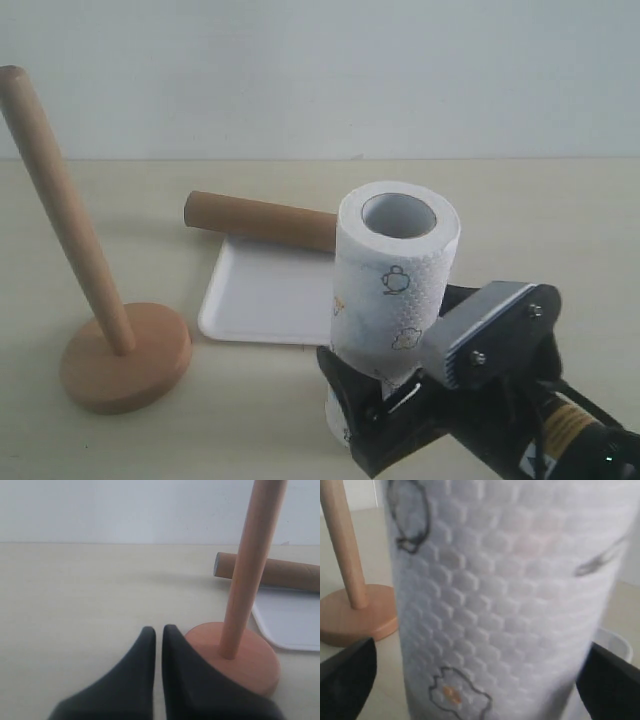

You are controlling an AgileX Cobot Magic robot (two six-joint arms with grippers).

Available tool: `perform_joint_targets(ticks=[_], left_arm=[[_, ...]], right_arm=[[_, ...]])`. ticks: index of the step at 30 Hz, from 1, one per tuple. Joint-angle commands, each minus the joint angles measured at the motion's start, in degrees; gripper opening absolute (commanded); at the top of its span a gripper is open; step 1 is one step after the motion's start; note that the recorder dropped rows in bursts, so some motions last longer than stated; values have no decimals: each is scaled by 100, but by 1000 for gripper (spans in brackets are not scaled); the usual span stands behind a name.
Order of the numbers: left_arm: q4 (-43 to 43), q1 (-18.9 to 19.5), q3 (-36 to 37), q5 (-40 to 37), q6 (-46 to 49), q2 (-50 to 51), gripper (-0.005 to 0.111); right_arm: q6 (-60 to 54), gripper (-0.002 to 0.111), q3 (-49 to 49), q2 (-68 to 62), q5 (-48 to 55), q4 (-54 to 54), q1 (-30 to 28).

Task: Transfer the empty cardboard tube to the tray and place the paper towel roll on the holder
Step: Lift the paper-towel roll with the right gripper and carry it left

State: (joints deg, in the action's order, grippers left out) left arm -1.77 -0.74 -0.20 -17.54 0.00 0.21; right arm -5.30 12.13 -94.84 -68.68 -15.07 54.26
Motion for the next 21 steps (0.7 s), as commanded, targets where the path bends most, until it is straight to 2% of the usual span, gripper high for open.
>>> perform_joint_targets(ticks=[1, 6, 8, 9, 10, 11, 12, 13, 17, 21], left_arm=[[7, 12, 20, 4, 0, -21, 4], [7, 12, 20, 4, 0, -21, 4], [7, 12, 20, 4, 0, -21, 4], [7, 12, 20, 4, 0, -21, 4], [7, 12, 20, 4, 0, -21, 4], [7, 12, 20, 4, 0, -21, 4], [7, 12, 20, 4, 0, -21, 4], [7, 12, 20, 4, 0, -21, 4], [7, 12, 20, 4, 0, -21, 4], [7, 12, 20, 4, 0, -21, 4]], right_arm=[[95, 105, 450, -401, -128, 353, 4], [-6, 104, 603, -429, -128, 270, 4], [-6, 97, 603, -429, -128, 258, 4], [5, 77, 603, -429, -128, 258, 4], [61, 63, 603, -429, -128, 258, 4], [270, 31, 603, -429, -128, 213, 4], [401, 12, 603, -429, -128, 126, 4], [709, 1, 603, -429, -128, -103, 4], [831, 1, 614, -366, -128, -256, 4], [772, 1, 627, 436, -128, 8, 4]])
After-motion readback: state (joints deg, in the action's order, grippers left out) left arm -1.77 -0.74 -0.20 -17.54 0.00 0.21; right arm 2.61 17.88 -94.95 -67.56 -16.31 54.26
